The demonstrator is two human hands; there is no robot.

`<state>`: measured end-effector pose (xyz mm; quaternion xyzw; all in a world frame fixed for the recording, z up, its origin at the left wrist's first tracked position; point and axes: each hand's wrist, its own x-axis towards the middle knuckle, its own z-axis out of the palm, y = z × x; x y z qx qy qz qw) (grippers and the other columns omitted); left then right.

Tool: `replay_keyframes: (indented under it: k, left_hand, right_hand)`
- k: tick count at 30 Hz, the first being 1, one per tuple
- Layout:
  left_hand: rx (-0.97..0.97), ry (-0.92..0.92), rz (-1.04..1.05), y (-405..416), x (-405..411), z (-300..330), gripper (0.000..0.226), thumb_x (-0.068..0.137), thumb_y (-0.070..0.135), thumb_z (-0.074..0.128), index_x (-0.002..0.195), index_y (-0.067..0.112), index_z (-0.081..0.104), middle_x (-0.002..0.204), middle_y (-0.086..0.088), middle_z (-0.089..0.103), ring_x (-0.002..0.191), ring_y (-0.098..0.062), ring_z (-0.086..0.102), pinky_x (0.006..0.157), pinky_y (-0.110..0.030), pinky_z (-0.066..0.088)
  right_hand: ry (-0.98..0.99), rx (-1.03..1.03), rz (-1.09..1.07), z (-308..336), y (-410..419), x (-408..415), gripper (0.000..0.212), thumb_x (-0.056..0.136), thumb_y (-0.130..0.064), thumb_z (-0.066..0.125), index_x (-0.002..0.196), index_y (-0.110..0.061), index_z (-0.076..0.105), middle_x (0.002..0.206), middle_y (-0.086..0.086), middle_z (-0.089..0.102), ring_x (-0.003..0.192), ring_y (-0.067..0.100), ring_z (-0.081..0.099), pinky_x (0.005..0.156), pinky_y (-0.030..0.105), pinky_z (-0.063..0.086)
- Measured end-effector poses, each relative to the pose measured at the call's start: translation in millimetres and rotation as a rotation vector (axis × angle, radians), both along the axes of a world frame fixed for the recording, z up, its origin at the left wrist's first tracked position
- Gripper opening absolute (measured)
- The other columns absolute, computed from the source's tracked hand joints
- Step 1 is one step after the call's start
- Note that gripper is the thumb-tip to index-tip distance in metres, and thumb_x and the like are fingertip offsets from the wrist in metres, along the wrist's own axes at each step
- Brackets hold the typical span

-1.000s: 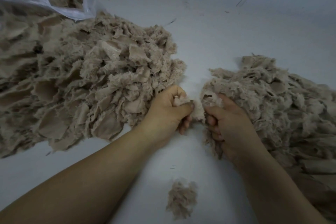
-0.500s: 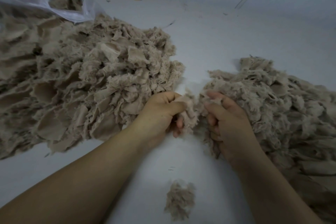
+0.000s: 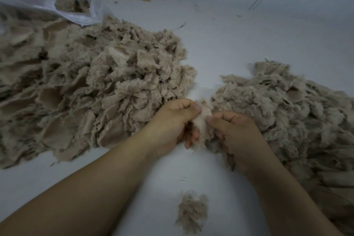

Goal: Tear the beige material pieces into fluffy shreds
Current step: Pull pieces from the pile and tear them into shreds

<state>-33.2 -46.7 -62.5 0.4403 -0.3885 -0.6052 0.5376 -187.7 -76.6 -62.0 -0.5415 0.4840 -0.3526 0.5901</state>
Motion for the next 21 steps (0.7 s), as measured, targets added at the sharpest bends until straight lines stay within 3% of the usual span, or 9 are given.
replay_keyframes:
  k: [2, 6, 12, 17, 21]
  left_hand:
    - [0.012, -0.040, 0.074, -1.1, 0.2, -1.6, 0.021, 0.100, 0.012, 0.050, 0.082, 0.003, 0.056, 0.050, -0.014, 0.051, 0.034, -0.017, 0.042, 0.032, -0.018, 0.030]
    - [0.035, -0.050, 0.187, -1.2, -0.6, -1.1, 0.028, 0.101, 0.018, 0.051, 0.074, 0.010, 0.054, 0.041, -0.008, 0.045, 0.030, -0.016, 0.034, 0.031, -0.015, 0.020]
    - [0.017, -0.048, 0.272, -0.6, -2.8, 1.2, 0.025, 0.102, 0.011, 0.044, 0.082, 0.002, 0.055, 0.037, -0.010, 0.038, 0.029, -0.018, 0.026, 0.032, -0.013, 0.018]
    - [0.006, -0.014, 0.334, -4.8, 1.5, -3.1, 0.025, 0.103, 0.010, 0.040, 0.085, 0.001, 0.055, 0.038, -0.009, 0.035, 0.030, -0.018, 0.028, 0.034, -0.015, 0.018]
    - [0.074, -0.100, 0.202, -8.1, 3.6, -3.5, 0.022, 0.099, 0.019, 0.052, 0.093, -0.001, 0.058, 0.044, -0.008, 0.045, 0.030, -0.019, 0.035, 0.033, -0.016, 0.023]
  right_hand:
    - [-0.012, 0.032, -0.019, 0.5, -0.3, -0.6, 0.041, 0.095, -0.013, 0.064, 0.055, -0.018, 0.067, 0.044, -0.005, 0.044, 0.031, 0.004, 0.032, 0.031, 0.014, 0.027]
    - [-0.041, 0.052, -0.034, 0.6, -0.6, -0.6, 0.035, 0.095, -0.010, 0.062, 0.061, -0.015, 0.068, 0.045, -0.003, 0.042, 0.032, 0.005, 0.027, 0.031, 0.013, 0.023]
    - [-0.056, 0.082, -0.042, 0.9, -0.8, -1.6, 0.036, 0.096, -0.009, 0.059, 0.060, -0.014, 0.063, 0.045, -0.001, 0.038, 0.032, 0.006, 0.023, 0.031, 0.013, 0.020]
    - [-0.058, 0.107, -0.067, 3.4, -0.8, -3.0, 0.046, 0.096, -0.010, 0.055, 0.051, -0.018, 0.047, 0.047, 0.006, 0.029, 0.030, 0.012, 0.018, 0.033, 0.011, 0.018]
    - [-0.034, 0.094, -0.035, 5.3, -0.5, -2.8, 0.051, 0.094, -0.008, 0.055, 0.046, -0.019, 0.042, 0.042, 0.002, 0.029, 0.030, 0.011, 0.019, 0.034, 0.012, 0.018]
